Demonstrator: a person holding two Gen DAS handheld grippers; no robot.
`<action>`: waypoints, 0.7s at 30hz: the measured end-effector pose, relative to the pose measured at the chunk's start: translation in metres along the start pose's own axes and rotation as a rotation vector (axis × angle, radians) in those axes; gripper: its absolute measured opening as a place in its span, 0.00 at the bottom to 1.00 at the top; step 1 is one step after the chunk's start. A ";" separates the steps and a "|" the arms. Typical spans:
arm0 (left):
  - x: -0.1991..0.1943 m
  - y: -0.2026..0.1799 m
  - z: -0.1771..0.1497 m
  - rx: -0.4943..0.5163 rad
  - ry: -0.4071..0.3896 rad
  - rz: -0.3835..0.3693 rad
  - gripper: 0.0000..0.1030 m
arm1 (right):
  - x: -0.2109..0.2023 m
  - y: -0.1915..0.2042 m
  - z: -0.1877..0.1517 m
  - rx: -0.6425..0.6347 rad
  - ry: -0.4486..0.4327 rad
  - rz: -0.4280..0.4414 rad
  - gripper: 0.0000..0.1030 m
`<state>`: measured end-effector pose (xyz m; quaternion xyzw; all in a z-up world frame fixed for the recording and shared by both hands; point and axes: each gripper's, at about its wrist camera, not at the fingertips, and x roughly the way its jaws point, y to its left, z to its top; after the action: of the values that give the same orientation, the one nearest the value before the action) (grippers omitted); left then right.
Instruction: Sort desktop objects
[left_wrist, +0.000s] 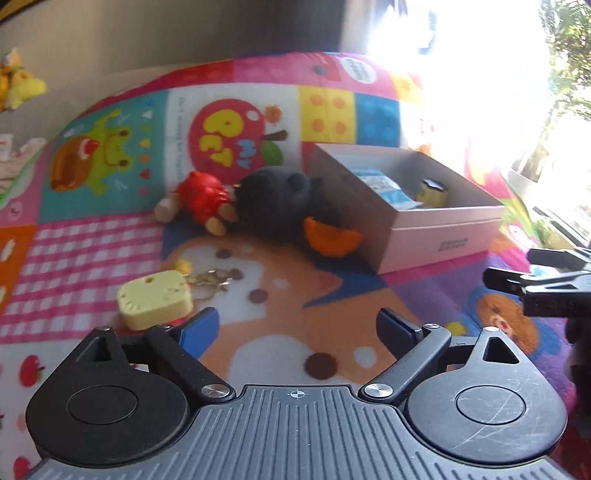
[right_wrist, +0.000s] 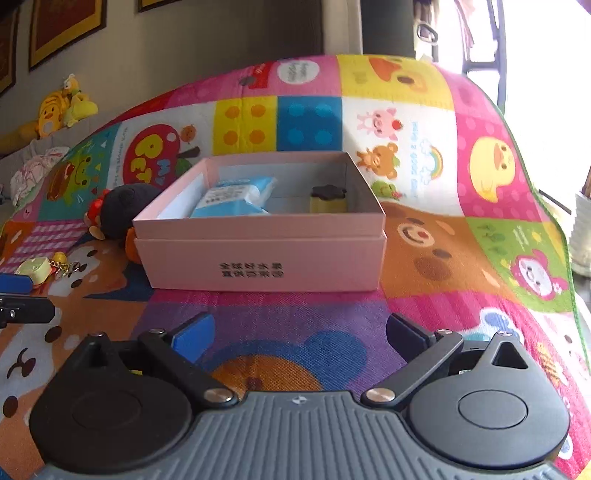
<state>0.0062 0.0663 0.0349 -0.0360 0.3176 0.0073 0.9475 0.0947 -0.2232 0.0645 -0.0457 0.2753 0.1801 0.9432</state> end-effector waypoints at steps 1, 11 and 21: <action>0.000 0.007 0.001 -0.031 0.000 0.038 0.93 | -0.004 0.012 0.003 -0.052 -0.024 0.014 0.94; -0.011 0.067 0.005 -0.198 -0.047 0.159 0.97 | 0.034 0.169 0.038 -0.625 -0.101 0.039 0.41; -0.007 0.088 -0.006 -0.248 -0.029 0.164 0.97 | 0.108 0.205 0.046 -0.627 0.055 -0.062 0.08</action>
<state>-0.0063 0.1539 0.0287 -0.1267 0.3026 0.1245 0.9364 0.1279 0.0104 0.0479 -0.3475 0.2304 0.2261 0.8803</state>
